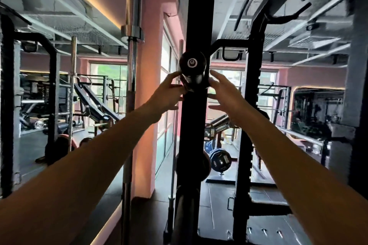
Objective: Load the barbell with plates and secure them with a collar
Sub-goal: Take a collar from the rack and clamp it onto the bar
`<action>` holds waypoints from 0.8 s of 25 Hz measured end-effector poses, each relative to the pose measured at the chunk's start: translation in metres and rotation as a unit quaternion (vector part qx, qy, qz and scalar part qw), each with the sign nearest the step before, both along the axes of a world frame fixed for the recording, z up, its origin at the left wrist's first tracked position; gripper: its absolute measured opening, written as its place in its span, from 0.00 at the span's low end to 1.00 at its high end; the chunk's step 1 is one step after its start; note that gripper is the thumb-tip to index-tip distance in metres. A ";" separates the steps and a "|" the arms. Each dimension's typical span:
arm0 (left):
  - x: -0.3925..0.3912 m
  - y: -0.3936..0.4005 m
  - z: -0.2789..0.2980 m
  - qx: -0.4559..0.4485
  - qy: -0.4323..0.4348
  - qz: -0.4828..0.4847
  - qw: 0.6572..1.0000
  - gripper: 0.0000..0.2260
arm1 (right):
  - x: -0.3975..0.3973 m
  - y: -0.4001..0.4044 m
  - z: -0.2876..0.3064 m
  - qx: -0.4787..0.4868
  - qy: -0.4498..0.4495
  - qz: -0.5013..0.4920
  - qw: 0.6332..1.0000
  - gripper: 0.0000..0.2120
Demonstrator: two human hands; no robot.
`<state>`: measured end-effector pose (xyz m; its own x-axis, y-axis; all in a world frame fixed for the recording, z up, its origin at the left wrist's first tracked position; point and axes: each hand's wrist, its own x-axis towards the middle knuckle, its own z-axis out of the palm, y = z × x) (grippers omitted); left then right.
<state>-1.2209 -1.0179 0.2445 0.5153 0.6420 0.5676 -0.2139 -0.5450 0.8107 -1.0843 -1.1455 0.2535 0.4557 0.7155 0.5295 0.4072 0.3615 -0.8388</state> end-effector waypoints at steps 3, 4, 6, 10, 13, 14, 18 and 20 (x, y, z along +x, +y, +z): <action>0.003 -0.007 -0.001 0.005 -0.029 -0.040 0.999 0.23 | -0.004 0.002 0.000 0.022 0.013 -0.010 1.000 0.11; 0.001 -0.010 -0.002 0.012 -0.035 -0.048 0.998 0.24 | -0.006 0.000 -0.001 0.032 0.012 -0.017 0.999 0.10; -0.006 -0.019 -0.003 0.029 -0.043 -0.063 0.997 0.27 | -0.011 -0.006 -0.004 0.043 0.000 -0.026 0.999 0.09; -0.026 -0.048 -0.006 0.038 -0.058 -0.042 0.997 0.30 | -0.029 -0.026 -0.011 0.067 -0.012 -0.024 0.997 0.11; -0.044 -0.084 -0.009 0.045 -0.080 -0.013 0.996 0.31 | -0.051 -0.051 -0.015 0.100 -0.018 -0.007 0.995 0.11; -0.051 -0.097 -0.009 0.044 -0.087 0.001 0.995 0.31 | -0.058 -0.060 -0.016 0.108 -0.022 -0.001 0.994 0.11; -0.082 -0.150 -0.010 0.031 -0.125 0.049 0.990 0.26 | -0.086 -0.099 -0.023 0.135 -0.047 0.025 0.989 0.11; -0.095 -0.177 -0.014 0.030 -0.134 0.059 0.989 0.20 | -0.099 -0.122 -0.026 0.136 -0.043 0.043 0.989 0.12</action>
<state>-1.3158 -1.1951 0.2310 0.2647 0.6501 0.7123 -0.3485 -0.6242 0.6992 -1.1829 -1.2673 0.2273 0.3442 0.5749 0.7423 0.4304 0.6060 -0.6690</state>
